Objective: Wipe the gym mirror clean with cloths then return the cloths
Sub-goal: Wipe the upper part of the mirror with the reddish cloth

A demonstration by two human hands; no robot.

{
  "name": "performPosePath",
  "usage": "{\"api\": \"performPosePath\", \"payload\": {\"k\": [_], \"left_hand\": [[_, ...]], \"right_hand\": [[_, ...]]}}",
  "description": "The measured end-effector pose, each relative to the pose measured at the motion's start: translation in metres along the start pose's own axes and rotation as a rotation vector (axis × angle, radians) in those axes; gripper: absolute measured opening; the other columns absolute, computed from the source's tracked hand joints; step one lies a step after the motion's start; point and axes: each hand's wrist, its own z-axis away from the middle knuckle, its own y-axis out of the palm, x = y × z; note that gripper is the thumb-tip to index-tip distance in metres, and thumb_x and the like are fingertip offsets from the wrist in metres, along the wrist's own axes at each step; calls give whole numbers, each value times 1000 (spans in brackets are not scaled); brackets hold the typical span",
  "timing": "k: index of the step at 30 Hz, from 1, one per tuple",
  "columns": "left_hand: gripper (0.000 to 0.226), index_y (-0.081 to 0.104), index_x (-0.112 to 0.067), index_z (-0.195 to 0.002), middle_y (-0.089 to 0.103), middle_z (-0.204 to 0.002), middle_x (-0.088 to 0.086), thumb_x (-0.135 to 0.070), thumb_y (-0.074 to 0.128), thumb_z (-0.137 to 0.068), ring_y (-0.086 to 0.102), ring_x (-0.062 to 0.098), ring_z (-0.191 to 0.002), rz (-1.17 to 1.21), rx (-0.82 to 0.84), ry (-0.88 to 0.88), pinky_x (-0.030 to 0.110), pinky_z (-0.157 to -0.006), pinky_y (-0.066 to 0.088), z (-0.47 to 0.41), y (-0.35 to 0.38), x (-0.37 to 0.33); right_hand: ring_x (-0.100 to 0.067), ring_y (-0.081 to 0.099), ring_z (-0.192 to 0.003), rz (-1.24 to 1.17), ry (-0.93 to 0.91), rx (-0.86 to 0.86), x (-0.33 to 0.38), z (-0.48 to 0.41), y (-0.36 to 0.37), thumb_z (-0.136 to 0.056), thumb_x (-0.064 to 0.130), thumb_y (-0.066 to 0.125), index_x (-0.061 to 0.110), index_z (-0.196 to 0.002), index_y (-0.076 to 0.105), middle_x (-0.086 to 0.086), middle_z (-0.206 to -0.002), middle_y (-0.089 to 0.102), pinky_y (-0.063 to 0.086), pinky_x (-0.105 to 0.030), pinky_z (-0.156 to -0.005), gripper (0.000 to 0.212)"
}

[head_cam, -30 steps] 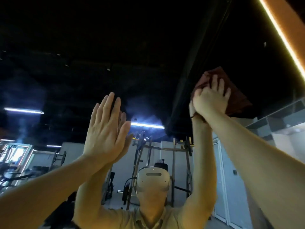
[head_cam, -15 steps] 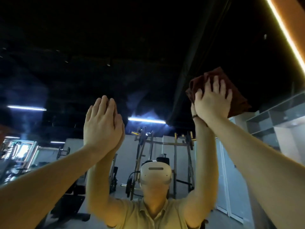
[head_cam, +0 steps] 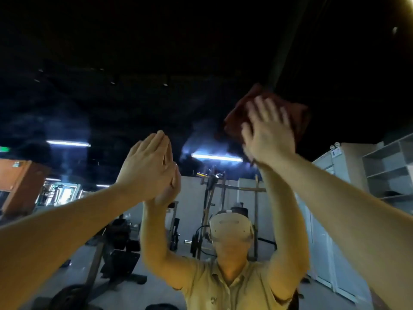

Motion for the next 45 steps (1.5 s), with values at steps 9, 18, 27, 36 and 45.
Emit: {"api": "performPosePath", "payload": {"k": [9, 18, 27, 36, 45], "left_hand": [[63, 28, -18, -164, 22, -173, -1, -36, 20, -105, 15, 11, -160, 124, -9, 49, 35, -132, 10, -3, -6, 13], [90, 5, -10, -168, 1, -176, 3, -69, 20, -101, -3, 17, -163, 37, 19, -115, 39, -132, 1, 6, 4, -17], [71, 13, -8, -167, 5, -176, 6, -42, 11, -105, -1, 18, -163, 68, -58, -72, 44, -132, -3, 22, -1, -34], [97, 19, -5, -166, 14, -175, 11, -71, 9, -96, 9, 25, -162, 58, -38, -28, 39, -129, 2, 42, 22, -64], [88, 28, -10, -164, 22, -173, 7, -67, 9, -100, 14, 22, -161, 38, -69, 54, 39, -129, 5, 43, 29, -46]], "right_hand": [[-31, 9, -161, -144, -248, 47, 146, 42, 10, -102, 44, 18, 19, -165, 26, -8, -173, 18, 4, -54, -130, 68], [-25, 15, -160, 27, 17, -5, -45, 71, -1, -103, 49, 21, 21, -165, 27, -5, -173, 19, 11, -50, -130, 69], [-33, 8, -161, -142, -22, -33, 110, 115, 8, -106, 43, 19, 16, -164, 25, -13, -172, 17, 9, -59, -128, 65], [-23, 8, -161, -3, -134, 63, -47, 132, -6, -106, 51, 22, 23, -164, 23, -4, -173, 17, 9, -51, -130, 65], [-33, 12, -160, -70, 179, -76, 53, 105, 1, -103, 42, 20, 16, -164, 24, -12, -172, 17, 12, -59, -128, 66]]}}
